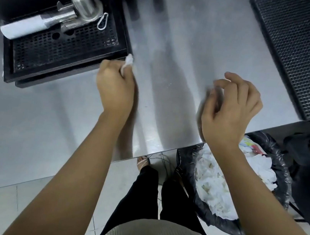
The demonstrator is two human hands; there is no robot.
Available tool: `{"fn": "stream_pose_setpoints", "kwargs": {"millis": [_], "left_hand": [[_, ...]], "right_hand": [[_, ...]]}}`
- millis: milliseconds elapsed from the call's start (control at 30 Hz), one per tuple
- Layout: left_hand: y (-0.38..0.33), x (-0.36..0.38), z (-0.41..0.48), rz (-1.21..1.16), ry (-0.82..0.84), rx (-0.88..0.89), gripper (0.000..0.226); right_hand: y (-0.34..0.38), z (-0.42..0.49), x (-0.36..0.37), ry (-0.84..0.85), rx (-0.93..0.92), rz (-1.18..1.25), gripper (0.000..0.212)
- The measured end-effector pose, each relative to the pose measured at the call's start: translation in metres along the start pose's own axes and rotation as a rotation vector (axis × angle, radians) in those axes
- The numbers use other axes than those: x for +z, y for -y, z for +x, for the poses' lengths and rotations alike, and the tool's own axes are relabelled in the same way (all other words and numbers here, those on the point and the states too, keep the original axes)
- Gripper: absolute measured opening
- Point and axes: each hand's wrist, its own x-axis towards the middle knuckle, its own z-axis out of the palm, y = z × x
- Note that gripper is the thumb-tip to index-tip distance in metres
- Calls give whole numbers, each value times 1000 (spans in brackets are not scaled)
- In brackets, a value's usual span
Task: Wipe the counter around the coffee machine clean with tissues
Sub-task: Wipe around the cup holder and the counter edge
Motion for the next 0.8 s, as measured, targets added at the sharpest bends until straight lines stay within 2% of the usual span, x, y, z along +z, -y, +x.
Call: {"fn": "stream_pose_setpoints", "kwargs": {"millis": [100,200,267,333,400,433,533,700,733,800], "left_hand": [[-26,12,-17,-33,79,129,19],[-42,12,-39,-160,264,298,12],[-37,0,-36,-227,356,288,12],[-20,-16,-17,-188,227,199,16],[1,-27,6,-53,68,87,23],[9,-27,11,11,44,57,25],[4,-13,-11,39,83,116,19],[-35,-2,-68,-227,280,300,16],[-35,-9,-67,-256,300,284,15],[-19,-27,-54,-223,219,131,17]], "right_hand": [[-2,0,1,-21,11,-11,15],[-4,0,2,-26,-9,-26,14],[-4,0,2,-27,-14,-17,14],[-5,0,2,-30,-19,-13,15],[-6,0,2,-35,-23,-23,16],[-6,-1,2,-34,-27,-27,16],[-5,0,2,-28,-30,-29,17],[-5,0,1,-26,-41,-36,18],[-4,0,2,-29,-41,-32,18],[-4,-1,2,-35,-39,-27,17]]}}
